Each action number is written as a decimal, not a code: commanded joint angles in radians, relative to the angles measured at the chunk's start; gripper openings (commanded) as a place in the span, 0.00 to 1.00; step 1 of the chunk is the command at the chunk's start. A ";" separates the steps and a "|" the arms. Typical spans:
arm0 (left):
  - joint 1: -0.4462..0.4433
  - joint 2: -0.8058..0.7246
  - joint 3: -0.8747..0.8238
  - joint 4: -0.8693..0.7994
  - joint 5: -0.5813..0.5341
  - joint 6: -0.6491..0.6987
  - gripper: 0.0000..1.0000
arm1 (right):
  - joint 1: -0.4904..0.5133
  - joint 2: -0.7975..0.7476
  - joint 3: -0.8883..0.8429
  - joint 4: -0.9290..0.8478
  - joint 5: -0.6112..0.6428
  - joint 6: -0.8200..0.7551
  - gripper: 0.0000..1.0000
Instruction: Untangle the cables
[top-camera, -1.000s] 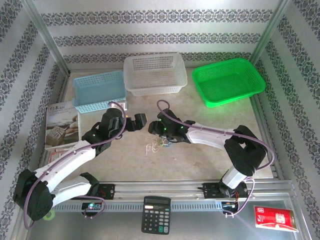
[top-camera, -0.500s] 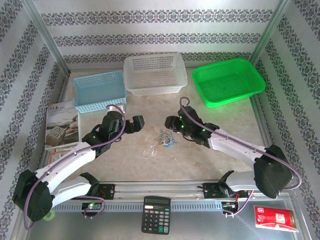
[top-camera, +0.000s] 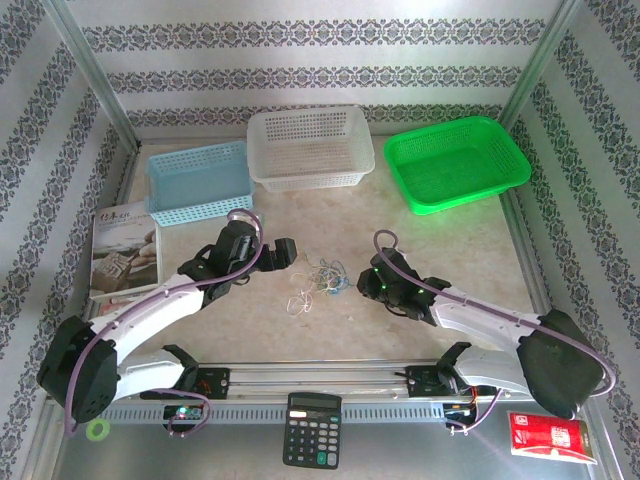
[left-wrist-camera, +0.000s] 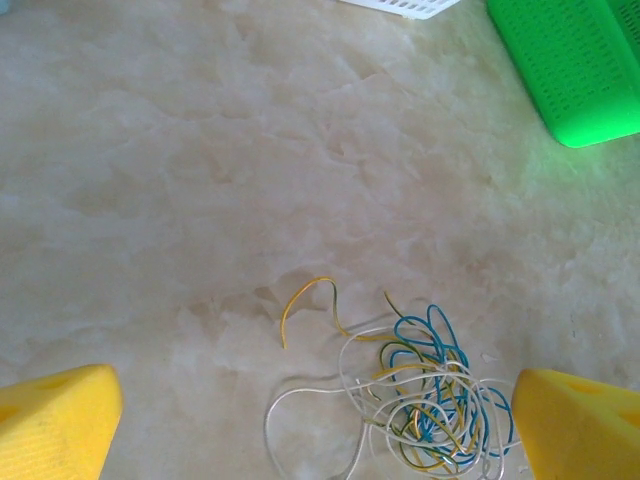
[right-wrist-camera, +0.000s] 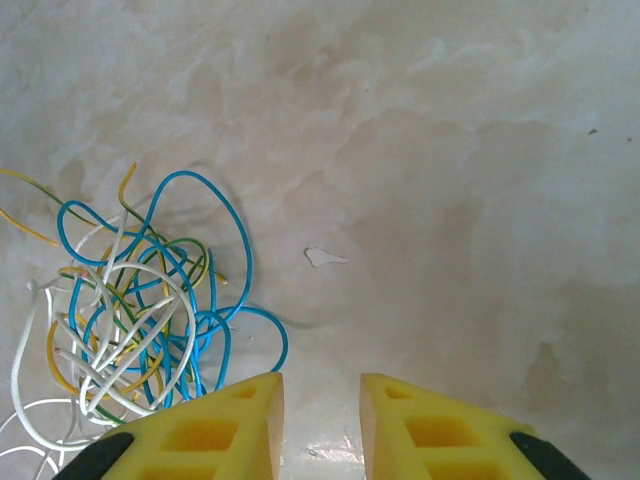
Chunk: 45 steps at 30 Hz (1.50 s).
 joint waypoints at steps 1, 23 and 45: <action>-0.009 0.010 0.040 0.002 0.016 -0.012 1.00 | -0.001 0.040 -0.005 0.066 0.012 0.022 0.27; -0.008 0.010 0.042 -0.004 0.021 -0.014 1.00 | 0.023 0.049 -0.001 0.128 0.028 0.053 0.23; -0.008 0.002 0.043 -0.008 0.022 -0.015 1.00 | 0.029 0.218 0.034 0.197 0.018 0.045 0.19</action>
